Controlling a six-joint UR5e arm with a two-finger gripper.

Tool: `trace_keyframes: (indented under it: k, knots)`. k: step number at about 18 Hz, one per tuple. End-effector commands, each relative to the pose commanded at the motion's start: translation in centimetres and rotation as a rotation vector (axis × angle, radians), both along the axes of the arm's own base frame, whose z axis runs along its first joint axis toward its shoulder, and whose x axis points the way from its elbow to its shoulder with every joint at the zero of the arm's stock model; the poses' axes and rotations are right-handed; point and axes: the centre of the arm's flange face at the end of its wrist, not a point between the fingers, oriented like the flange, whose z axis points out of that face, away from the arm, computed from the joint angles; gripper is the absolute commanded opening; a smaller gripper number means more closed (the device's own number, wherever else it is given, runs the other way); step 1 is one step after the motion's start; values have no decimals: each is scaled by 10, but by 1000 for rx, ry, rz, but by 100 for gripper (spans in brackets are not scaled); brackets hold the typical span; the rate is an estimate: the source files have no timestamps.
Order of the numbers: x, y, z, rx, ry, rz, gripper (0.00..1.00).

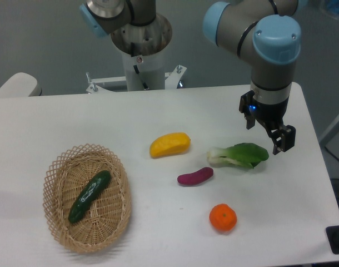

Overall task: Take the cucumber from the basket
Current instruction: 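Move the open gripper over the basket above the green cucumber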

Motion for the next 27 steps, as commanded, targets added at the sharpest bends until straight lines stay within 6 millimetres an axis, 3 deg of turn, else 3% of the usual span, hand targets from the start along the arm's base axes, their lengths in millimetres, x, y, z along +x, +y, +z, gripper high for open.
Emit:
trace_keyframes:
  k: [5,9,16,20,27]
  knots:
    - [15,11,5,3,4,-18,100]
    - [64,47,-6,6,-31,-7,100]
    - [161,114,-24,81,-104,411,100]
    - [211,133,-56,69,-157,623,100]
    - [263,188,-95,122,-243,756,100]
